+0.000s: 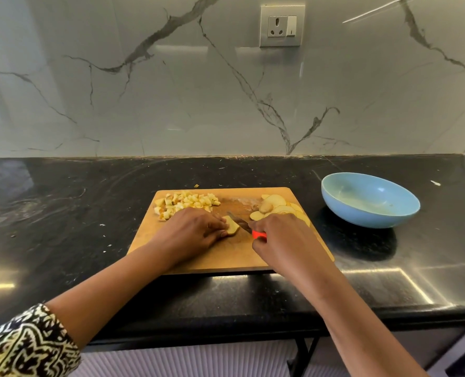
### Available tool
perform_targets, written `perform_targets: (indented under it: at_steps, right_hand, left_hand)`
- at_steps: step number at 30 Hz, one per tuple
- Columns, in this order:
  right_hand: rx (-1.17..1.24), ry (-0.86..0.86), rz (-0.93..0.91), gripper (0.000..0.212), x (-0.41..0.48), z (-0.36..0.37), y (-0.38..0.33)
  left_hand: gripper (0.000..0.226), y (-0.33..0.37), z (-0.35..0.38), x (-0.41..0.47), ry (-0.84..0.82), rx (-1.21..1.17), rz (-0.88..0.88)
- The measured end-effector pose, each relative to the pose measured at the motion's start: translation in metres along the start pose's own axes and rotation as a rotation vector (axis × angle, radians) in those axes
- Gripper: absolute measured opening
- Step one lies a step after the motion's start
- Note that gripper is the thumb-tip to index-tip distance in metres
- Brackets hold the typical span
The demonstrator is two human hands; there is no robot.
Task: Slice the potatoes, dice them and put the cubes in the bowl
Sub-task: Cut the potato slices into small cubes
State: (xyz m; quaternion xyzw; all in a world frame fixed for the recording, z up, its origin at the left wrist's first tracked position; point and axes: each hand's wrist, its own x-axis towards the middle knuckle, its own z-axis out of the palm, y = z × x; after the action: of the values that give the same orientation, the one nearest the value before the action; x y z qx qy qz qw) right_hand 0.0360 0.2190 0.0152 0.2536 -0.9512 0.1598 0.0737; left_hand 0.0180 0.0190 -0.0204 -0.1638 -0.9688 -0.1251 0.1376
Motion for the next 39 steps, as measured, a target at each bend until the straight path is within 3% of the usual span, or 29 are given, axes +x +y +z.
perform_targets:
  at_steps: [5, 14, 24, 32, 39]
  right_hand:
    - [-0.109, -0.064, -0.032, 0.023, 0.004, 0.001, -0.012]
    - [-0.125, -0.155, -0.020, 0.029, -0.036, -0.027, -0.005]
    - [-0.030, 0.027, -0.021, 0.040, -0.031, -0.027, -0.001]
    - [-0.018, 0.004, -0.033, 0.039, -0.012, -0.002, -0.008]
    - [-0.179, -0.018, -0.073, 0.023, 0.003, 0.012, -0.025]
  left_hand:
    - [0.031, -0.001, 0.002, 0.000, 0.012, 0.014, -0.012]
    - [0.033, -0.002, 0.002, -0.002, 0.014, 0.015, 0.006]
    - [0.027, -0.003, 0.001, -0.011, 0.080, -0.053, 0.022]
    - [0.031, -0.010, -0.007, -0.013, -0.068, -0.048, 0.047]
    - [0.033, -0.016, -0.009, -0.011, -0.180, -0.054, 0.096]
